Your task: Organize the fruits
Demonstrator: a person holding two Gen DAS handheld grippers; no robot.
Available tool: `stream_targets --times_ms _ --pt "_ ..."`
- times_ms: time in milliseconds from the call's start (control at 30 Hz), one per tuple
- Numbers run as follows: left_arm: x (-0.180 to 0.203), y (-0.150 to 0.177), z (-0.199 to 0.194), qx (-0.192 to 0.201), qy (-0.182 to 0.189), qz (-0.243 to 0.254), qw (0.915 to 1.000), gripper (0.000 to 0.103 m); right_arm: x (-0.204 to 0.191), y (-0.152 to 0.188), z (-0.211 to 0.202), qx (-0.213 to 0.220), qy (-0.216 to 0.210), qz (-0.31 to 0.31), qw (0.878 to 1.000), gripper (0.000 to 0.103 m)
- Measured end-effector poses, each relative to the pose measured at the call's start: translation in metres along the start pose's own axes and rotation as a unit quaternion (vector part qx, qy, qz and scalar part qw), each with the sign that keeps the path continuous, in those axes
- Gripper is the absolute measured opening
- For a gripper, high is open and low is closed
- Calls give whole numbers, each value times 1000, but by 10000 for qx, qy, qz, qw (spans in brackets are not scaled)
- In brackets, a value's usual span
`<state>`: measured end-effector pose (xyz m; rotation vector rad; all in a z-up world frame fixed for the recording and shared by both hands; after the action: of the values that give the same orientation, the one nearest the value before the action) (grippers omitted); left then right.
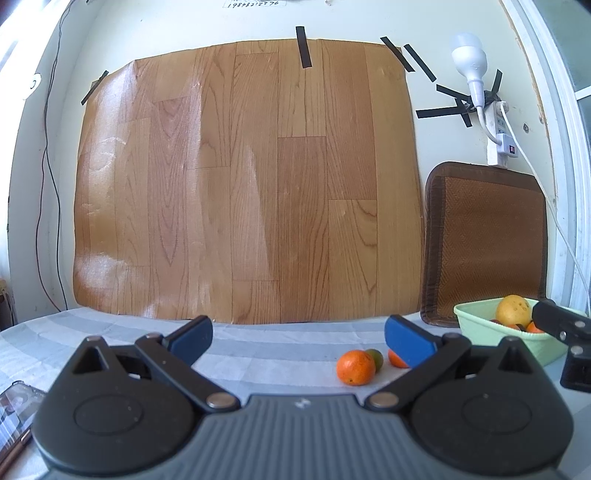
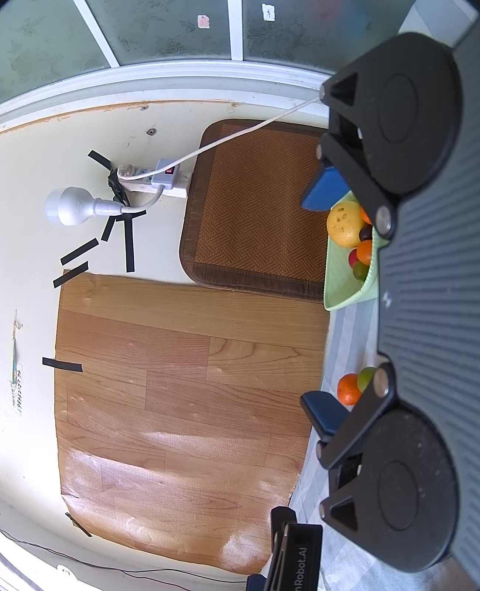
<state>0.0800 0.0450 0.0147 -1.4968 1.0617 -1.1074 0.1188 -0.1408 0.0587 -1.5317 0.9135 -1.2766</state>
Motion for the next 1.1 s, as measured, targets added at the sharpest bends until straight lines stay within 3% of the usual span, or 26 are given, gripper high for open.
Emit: stream_targets --times_ms 567,933,1100 --pt "-1 1 1 -42 -20 -29 10000 103 -2 -1 -1 37 -15 -8 10000 102" --pt "-3 4 4 -127 -62 -86 9999 103 -10 -3 -2 24 -224 -111 9997 54" --pt "-4 5 5 -148 -91 -95 9998 103 -12 -2 -2 0 -319 -131 9994 46"
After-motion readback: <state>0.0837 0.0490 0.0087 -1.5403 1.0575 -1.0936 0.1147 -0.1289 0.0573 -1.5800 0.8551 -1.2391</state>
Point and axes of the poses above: each gripper's, at about its wrist camera, not at the fingertips, and z roughly the way its jaws point, x to its right, y to its underside, the point moved 9 cm from there along z, roughly the way its jaws point, and after that the axes turned 9 degrees about -z, right-handed, at the moved point
